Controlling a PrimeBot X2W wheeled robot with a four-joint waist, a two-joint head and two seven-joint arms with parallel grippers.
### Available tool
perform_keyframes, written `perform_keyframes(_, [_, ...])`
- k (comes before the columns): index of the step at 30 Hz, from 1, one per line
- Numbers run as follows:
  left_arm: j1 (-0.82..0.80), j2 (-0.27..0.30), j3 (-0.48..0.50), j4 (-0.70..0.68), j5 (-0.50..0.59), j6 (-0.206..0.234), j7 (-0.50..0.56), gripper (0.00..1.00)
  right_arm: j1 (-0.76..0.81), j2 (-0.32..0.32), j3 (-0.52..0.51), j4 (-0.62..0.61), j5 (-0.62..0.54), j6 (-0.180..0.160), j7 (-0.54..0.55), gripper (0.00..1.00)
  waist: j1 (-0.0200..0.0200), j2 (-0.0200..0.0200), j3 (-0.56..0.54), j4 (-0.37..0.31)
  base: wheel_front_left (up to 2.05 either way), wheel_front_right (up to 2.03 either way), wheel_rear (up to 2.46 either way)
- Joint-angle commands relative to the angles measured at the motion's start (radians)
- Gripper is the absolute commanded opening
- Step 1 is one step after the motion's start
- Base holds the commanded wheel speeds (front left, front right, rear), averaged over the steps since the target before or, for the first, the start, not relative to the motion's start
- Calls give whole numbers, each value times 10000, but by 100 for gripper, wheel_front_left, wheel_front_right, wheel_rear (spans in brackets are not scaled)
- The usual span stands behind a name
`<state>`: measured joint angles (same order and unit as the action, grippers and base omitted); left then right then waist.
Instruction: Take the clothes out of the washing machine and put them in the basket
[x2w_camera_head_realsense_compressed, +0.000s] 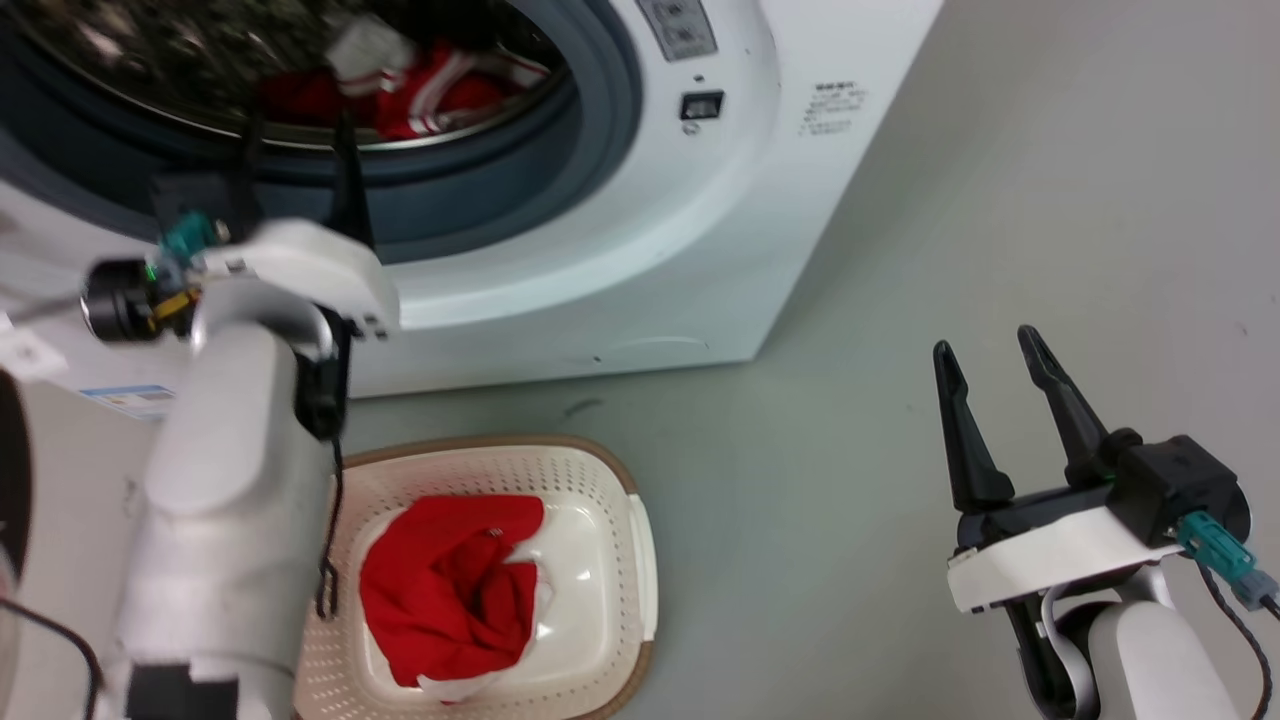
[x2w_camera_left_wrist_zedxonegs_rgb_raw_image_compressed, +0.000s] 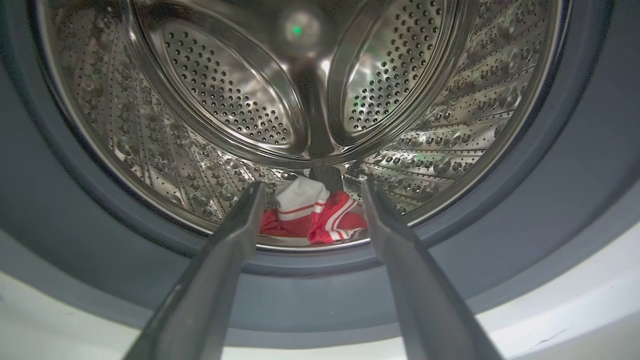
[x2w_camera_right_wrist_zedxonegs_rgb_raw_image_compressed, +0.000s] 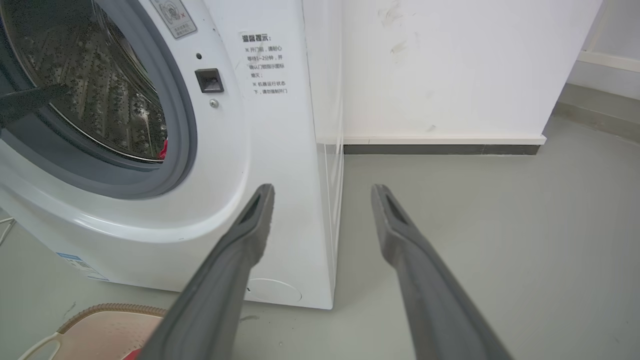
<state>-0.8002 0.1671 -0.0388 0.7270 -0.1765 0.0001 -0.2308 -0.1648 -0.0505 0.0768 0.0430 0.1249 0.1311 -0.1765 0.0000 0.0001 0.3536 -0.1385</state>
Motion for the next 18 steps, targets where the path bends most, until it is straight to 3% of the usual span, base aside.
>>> perform_keyframes(1, [-464, 114, -53, 284, 85, -44, 133, 100, -219, 6, 56, 91, 68, -5, -98, 100, 0, -1, 503, -375, 0, 0, 0])
perform_keyframes(18, [-4416, 1644, -282, 3404, 225, -322, 2916, 100, -1404, 9, 990, 953, 831, -7, -777, 100, 0, -1, 2288, -1743, 0, 0, 0])
